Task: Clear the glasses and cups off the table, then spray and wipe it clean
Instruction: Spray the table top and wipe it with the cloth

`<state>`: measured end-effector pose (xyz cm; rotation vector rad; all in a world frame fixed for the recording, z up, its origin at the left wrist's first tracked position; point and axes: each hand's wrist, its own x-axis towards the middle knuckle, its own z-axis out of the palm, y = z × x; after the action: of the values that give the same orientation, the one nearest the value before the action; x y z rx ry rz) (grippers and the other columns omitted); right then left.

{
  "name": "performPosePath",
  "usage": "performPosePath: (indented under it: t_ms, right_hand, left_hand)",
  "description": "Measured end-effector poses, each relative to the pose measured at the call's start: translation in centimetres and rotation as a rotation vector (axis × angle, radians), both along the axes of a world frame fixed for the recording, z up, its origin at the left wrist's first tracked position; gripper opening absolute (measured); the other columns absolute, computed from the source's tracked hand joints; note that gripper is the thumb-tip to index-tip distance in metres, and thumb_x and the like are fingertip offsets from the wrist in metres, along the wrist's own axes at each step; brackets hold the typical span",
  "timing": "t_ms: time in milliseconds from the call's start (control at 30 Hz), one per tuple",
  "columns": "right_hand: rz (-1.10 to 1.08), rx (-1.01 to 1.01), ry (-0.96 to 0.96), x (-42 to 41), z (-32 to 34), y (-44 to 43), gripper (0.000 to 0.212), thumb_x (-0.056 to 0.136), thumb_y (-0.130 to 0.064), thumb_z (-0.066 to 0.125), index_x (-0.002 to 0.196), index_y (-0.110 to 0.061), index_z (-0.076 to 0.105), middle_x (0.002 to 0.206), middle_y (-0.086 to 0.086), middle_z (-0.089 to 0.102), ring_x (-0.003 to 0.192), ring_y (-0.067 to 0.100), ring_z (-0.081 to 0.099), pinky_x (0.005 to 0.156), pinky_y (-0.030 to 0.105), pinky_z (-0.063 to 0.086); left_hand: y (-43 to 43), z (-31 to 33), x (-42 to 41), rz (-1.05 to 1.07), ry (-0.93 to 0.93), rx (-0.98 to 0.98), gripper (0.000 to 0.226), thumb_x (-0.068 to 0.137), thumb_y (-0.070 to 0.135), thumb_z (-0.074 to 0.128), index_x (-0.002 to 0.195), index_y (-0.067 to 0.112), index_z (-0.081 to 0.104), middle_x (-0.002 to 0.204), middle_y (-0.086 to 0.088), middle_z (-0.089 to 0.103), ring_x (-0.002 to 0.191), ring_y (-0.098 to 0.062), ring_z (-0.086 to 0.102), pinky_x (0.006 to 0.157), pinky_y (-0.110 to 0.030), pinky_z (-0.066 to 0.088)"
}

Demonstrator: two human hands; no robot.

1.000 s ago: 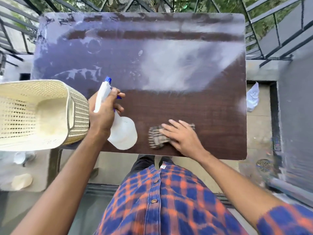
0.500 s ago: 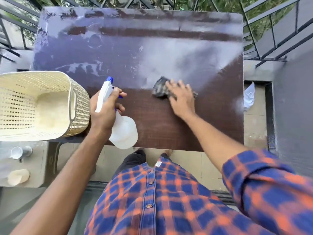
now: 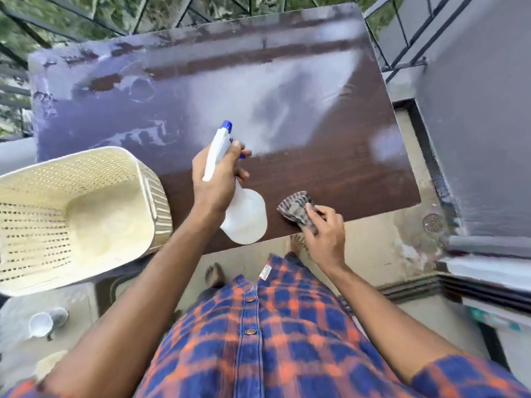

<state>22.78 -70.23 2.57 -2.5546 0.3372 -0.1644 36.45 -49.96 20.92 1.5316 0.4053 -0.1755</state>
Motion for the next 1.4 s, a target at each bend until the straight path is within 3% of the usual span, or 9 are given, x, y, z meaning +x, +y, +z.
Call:
performPosePath:
  t_ms: [167,333,433,733,833,933,1100,1300,1400]
  right_hand:
    - [-0.028,0.171,0.130,0.4,1.4,10.1,0.043,0.076,-0.024,0.077,0.119,-0.021,0.073,0.100,-0.003,0.062,0.090,0.020,0.061,0.077,0.032,0.050]
    - [-0.540,1.080,0.180,1.5,4.8,14.2,0.013,0.087,-0.019,0.072,0.084,-0.007,0.072,0.076,0.002,0.068,0.069,0.014,0.058,0.068,0.033,0.047]
    - [-0.540,1.195,0.190,2.6,9.7,15.3,0.010,0.092,-0.007,0.065,0.094,-0.008,0.074,0.073,0.002,0.069,0.061,0.011,0.059,0.059,0.024,0.048]
    - [-0.031,1.089,0.328,10.2,20.0,26.2,0.020,0.087,-0.025,0.071,0.093,-0.006,0.076,0.088,0.021,0.074,0.075,0.027,0.066,0.072,0.043,0.053]
    - [0.103,0.949,0.456,11.6,19.3,31.7,0.018,0.089,-0.022,0.070,0.078,-0.008,0.073,0.073,0.013,0.067,0.069,0.022,0.060,0.069,0.038,0.045]
    - [0.104,0.717,0.537,12.5,17.1,35.5,0.019,0.092,-0.018,0.066,0.077,-0.007,0.069,0.066,0.005,0.064,0.058,0.017,0.058,0.056,0.022,0.041]
    - [-0.001,0.232,0.519,14.5,13.9,37.5,0.018,0.092,-0.027,0.059,0.089,-0.012,0.067,0.081,0.005,0.064,0.074,0.028,0.059,0.054,0.026,0.037]
    - [0.100,-0.068,0.512,13.9,12.5,38.4,0.028,0.097,-0.026,0.054,0.111,-0.008,0.069,0.109,0.011,0.069,0.099,0.034,0.065,0.071,0.032,0.044]
    - [0.159,-0.099,0.566,13.6,11.9,37.9,0.028,0.097,-0.031,0.054,0.109,-0.010,0.068,0.110,0.011,0.069,0.098,0.032,0.064,0.073,0.033,0.045]
  left_hand:
    - [5.3,1.9,-0.5,0.005,-0.003,-0.125,0.016,0.099,0.019,0.063,0.101,0.004,0.067,0.083,-0.005,0.075,0.050,-0.014,0.056,0.059,-0.030,0.048]
    - [12.4,4.8,0.3,0.094,-0.035,-0.240,0.018,0.098,0.019,0.063,0.104,0.003,0.064,0.084,-0.007,0.075,0.050,-0.016,0.055,0.054,-0.025,0.046]
    - [17.4,6.3,1.1,0.128,-0.106,-0.304,0.012,0.098,0.021,0.061,0.091,0.011,0.065,0.085,-0.008,0.074,0.050,-0.015,0.055,0.054,-0.025,0.044]
    - [33.3,5.8,0.9,0.404,-0.283,-0.217,0.010,0.089,0.027,0.060,0.085,0.017,0.061,0.083,-0.005,0.067,0.057,-0.012,0.056,0.053,-0.020,0.041]
    - [35.0,3.3,-0.3,0.460,-0.276,-0.038,0.006,0.094,0.026,0.061,0.090,0.022,0.060,0.082,-0.003,0.067,0.056,-0.012,0.055,0.055,-0.022,0.045]
    - [35.1,0.5,-1.6,0.400,-0.264,0.129,0.010,0.098,0.025,0.064,0.089,0.022,0.060,0.077,0.000,0.061,0.054,-0.004,0.056,0.057,-0.022,0.047]
    - [34.7,-3.3,-2.4,0.231,-0.261,0.336,0.017,0.091,0.051,0.069,0.091,0.034,0.064,0.084,0.001,0.069,0.076,-0.029,0.068,0.075,-0.050,0.057]
    - [34.6,-4.3,-1.4,0.110,-0.271,0.508,0.038,0.087,0.048,0.076,0.106,0.021,0.058,0.092,0.007,0.064,0.074,-0.002,0.061,0.073,-0.026,0.051]
    - [34.9,-4.9,-2.1,-0.040,-0.284,0.545,0.056,0.081,0.034,0.086,0.124,0.016,0.055,0.099,0.016,0.060,0.087,-0.010,0.067,0.078,-0.033,0.055]
